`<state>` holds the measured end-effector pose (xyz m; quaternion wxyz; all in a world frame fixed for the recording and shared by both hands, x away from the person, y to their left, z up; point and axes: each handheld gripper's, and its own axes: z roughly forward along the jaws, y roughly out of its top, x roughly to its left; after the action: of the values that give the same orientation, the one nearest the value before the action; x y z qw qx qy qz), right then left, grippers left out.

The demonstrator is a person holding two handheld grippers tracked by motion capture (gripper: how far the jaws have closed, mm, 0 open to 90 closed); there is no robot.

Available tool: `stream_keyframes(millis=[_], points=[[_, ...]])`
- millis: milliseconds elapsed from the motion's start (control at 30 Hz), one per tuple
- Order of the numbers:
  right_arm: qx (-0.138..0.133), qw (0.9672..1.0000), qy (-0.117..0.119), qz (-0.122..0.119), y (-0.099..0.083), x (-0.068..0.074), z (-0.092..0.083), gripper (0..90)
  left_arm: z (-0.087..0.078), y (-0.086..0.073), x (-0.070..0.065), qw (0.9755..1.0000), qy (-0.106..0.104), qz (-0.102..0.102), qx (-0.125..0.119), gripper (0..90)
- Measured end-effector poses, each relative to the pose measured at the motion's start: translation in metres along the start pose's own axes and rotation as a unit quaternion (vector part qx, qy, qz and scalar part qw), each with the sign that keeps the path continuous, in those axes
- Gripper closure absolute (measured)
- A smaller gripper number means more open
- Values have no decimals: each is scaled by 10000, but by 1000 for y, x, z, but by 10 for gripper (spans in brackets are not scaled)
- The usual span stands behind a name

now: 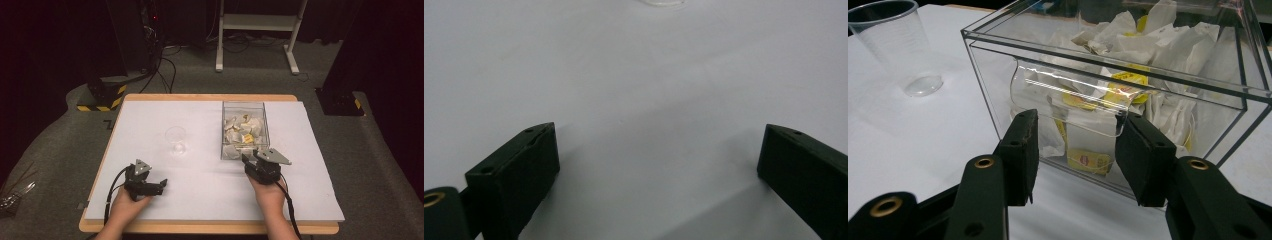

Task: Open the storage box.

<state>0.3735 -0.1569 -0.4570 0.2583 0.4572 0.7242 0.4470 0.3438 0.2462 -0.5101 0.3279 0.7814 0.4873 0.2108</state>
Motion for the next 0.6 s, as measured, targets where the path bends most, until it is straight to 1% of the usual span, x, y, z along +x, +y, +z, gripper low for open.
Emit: stream_keyframes(millis=[200,233,600], points=[[-7,10000,30,-2,-4,2,-6,528,0,0,0,10000,0,1,-1,37],[-39,10000,64,-9,-5,2,-8,528,0,0,0,10000,0,0,-1,37],[-92,9999,101,-76,-12,6,-16,538,0,0,0,10000,1,1,-2,37]])
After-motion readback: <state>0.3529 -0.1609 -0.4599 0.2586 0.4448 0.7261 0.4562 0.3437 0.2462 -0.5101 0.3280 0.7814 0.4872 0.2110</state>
